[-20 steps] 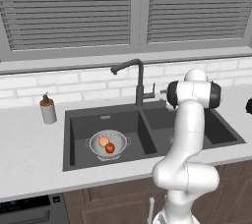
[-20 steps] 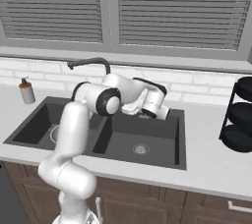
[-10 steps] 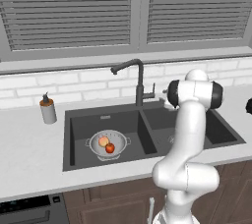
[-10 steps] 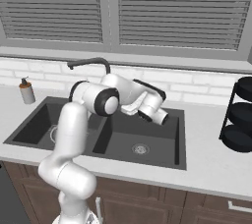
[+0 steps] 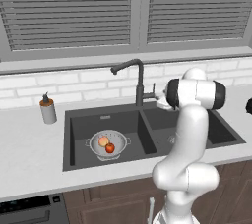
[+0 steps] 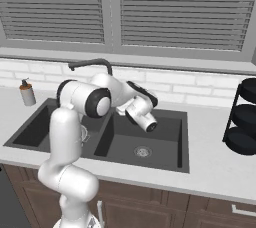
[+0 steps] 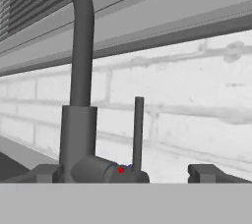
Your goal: Put the colander in the sink, put the apple, peach in the colander, and turn on the sink faucet and pour water over the colander.
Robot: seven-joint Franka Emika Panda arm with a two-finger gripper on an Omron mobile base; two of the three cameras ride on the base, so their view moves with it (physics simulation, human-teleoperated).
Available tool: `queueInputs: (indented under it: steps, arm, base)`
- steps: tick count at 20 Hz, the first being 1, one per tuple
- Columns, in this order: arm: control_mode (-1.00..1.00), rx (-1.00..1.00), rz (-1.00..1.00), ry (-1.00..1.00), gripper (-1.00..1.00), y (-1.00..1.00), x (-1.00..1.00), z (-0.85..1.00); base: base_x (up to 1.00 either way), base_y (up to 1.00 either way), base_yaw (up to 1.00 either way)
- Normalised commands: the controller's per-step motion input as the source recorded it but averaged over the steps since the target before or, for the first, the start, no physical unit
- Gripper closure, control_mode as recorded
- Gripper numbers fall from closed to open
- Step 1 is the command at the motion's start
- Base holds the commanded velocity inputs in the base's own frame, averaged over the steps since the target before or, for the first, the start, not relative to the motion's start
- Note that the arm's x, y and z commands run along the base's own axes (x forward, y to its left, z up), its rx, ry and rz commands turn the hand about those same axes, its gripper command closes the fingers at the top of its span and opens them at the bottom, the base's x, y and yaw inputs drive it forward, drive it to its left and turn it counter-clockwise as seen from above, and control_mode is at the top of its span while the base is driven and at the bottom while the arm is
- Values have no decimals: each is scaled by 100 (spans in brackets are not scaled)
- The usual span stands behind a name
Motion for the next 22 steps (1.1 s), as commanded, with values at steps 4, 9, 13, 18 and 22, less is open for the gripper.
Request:
queueInputs:
  steps: [4,9,13,18,22]
  arm:
    - [-100,0,-1,0,-100,0,9,0]
    - [-100,0,0,0,-100,-3,39,0]
    - [-100,0,0,0,-100,-3,47,0]
    - [-100,0,0,2,-100,0,30,-4]
    - [-100,0,0,5,-100,0,24,-27]
  base:
    - [0,0,0]
    - [0,0,0]
    - [0,0,0]
    - [0,0,0]
    - [0,0,0]
